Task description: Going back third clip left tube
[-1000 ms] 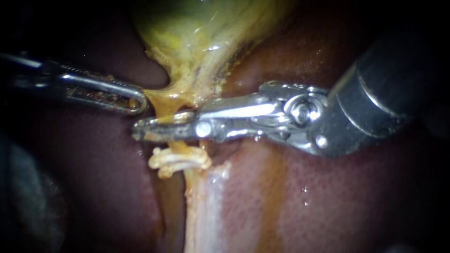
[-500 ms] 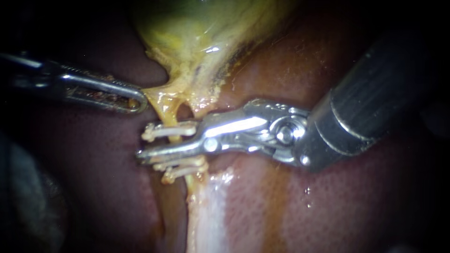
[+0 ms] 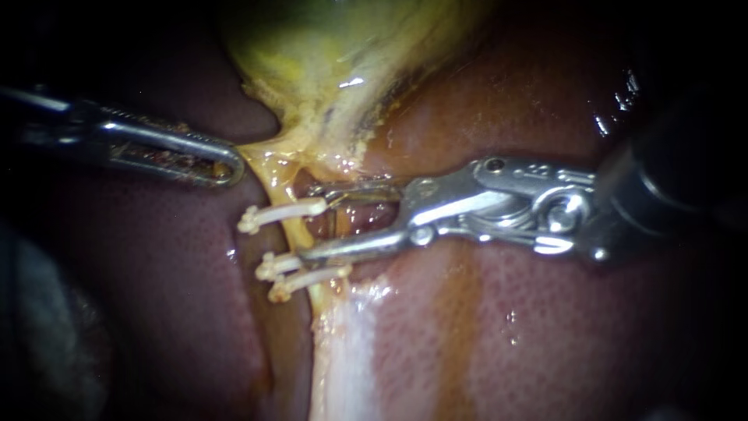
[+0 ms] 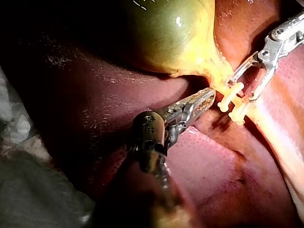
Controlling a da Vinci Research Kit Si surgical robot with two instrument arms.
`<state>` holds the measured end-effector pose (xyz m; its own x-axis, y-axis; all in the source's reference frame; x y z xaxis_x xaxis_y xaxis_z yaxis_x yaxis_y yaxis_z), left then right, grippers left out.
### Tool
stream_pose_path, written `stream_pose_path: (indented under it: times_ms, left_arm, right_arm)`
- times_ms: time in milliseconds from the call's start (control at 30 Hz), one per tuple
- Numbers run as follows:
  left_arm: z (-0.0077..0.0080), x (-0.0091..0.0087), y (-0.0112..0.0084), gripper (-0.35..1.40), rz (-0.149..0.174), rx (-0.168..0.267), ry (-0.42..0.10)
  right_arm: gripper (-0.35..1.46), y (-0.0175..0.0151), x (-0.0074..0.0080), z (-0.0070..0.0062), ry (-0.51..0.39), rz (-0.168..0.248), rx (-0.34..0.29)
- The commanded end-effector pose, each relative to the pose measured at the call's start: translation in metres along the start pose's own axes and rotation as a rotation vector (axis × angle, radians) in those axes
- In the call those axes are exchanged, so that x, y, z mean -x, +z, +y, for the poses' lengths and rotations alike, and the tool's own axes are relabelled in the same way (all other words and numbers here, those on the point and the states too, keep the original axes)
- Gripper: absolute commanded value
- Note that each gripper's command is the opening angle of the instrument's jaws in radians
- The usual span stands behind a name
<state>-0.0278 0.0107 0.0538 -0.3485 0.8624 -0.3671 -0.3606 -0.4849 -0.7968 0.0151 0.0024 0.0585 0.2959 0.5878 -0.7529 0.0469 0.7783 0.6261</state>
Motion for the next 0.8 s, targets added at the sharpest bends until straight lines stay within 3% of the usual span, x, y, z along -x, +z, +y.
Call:
stream_pose_path:
  times_ms: [33,233,367,533,800]
  left_arm:
    - [0.0000,0.0000,0.0000,-0.35,0.000,0.000,0.000]
    - [0.0000,0.0000,0.0000,-0.35,0.000,0.000,0.000]
    - [0.0000,0.0000,0.0000,-0.35,0.000,0.000,0.000]
    - [-0.0001,0.0000,0.0001,-0.35,0.000,0.000,0.001]
    - [-0.0005,0.0002,0.0015,-0.35,0.004,-0.008,0.003]
  right_arm:
    - [0.50,-0.0007,-0.0001,-0.0003,-0.028,-0.001,-0.007]
    - [0.50,-0.0053,0.0002,-0.0022,-0.158,-0.005,-0.011]
    - [0.50,-0.0080,0.0009,-0.0029,-0.213,-0.049,-0.003]
    - [0.50,-0.0105,0.0012,-0.0029,-0.244,-0.104,0.006]
    - [0.50,-0.0124,0.0009,-0.0028,-0.242,-0.102,0.011]
